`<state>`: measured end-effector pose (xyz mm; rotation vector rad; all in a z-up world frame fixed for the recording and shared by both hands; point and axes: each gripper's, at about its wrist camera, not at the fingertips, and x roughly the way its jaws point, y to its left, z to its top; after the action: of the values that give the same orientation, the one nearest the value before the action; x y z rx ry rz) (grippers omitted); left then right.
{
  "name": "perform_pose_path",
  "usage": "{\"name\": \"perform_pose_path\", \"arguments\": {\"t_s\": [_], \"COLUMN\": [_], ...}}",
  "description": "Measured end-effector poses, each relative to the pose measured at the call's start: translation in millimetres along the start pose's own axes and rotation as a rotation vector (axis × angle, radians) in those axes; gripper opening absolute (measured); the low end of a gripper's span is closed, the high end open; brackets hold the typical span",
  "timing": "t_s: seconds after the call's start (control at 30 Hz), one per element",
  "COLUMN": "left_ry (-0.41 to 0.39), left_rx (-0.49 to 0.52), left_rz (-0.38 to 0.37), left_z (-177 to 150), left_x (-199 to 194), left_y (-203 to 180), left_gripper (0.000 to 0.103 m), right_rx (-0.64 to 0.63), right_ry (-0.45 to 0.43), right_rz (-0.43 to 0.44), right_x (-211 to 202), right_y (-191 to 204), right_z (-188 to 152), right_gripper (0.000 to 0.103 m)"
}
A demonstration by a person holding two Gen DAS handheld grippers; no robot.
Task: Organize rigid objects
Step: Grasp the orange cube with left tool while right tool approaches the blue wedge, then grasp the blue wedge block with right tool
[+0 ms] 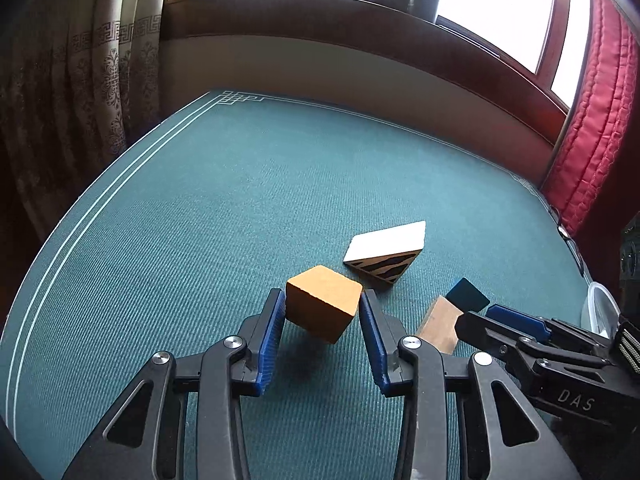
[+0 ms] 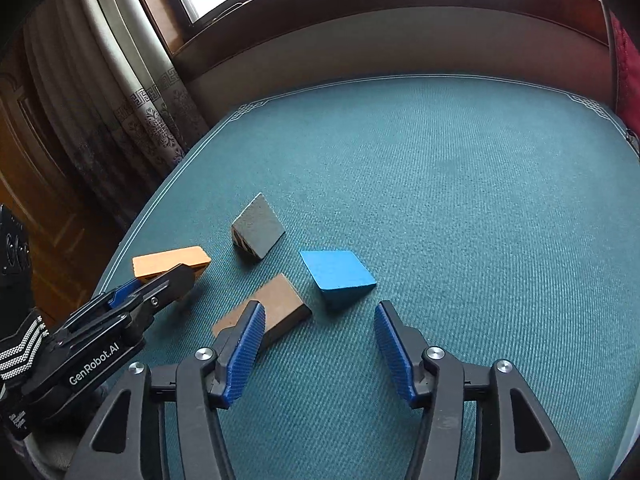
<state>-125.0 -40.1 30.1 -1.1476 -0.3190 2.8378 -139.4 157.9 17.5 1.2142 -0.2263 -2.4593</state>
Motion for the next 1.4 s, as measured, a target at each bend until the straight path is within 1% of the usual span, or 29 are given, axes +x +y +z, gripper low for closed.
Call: {"name": "perform_pose_path", "arguments": {"t_s": [0.07,0.23,0.33,0.43,0.53,0.6,0.67,0.7,0.73,0.93,1.4], "left_ry": [0.004,0.002,-0.001,-0.001,0.000,-0.001,-0.003,-0.003,-0.004,-0.004,-0.022], "left_rx": [-0.012,-0.024,-0.031,-0.032,-0.029,-0.024,-0.020,-0.019,-0.018,-0.014,0.017], "left_rz": [0.001,-0.005,-0.008,-0.015,-0.026,-0.031,-0.035,-0.037,-0.039,-0.049,-0.092], "left_z": [-0.5,-0.9,-1.8,-2.2,-3.1,-3.4,-3.8,-3.7,-3.9,-4.5,-7.9], "left_x": [0.4,-1.7,-3.3,-4.7,-5.3,-6.3,-7.1,-7.1,-7.3,-7.4,-14.0], "left_y": [2.7,4.2,3.6,3.7,2.4,0.8,-0.8,-1.1,-1.5,-3.0,-16.9], "left_gripper": [0.039,0.039,0.039,0.039,0.039,0.039,0.039,0.039,0.039,0.039,0.039], "right_rx": [0.002,-0.010,-0.033,-0.068,-0.093,-0.101,-0.112,-0.118,-0.120,-0.098,-0.067], "right_ry": [0.000,-0.014,-0.025,-0.034,-0.043,-0.047,-0.053,-0.059,-0.060,-0.064,-0.110], "right_rz": [0.009,-0.013,-0.050,-0.103,-0.128,-0.132,-0.135,-0.148,-0.156,-0.143,-0.105], "right_x": [3.9,12.9,16.3,18.3,19.1,18.5,16.3,15.6,14.3,6.6,-33.2], "right_y": [2.8,9.7,13.5,17.8,22.4,24.5,26.6,28.5,28.7,27.6,20.3], "right_z": [3.7,12.9,16.9,18.7,19.1,19.9,19.0,18.7,17.7,14.5,-0.6], "right_gripper": [0.058,0.058,0.056,0.052,0.050,0.044,0.039,0.033,0.032,0.032,0.032]}}
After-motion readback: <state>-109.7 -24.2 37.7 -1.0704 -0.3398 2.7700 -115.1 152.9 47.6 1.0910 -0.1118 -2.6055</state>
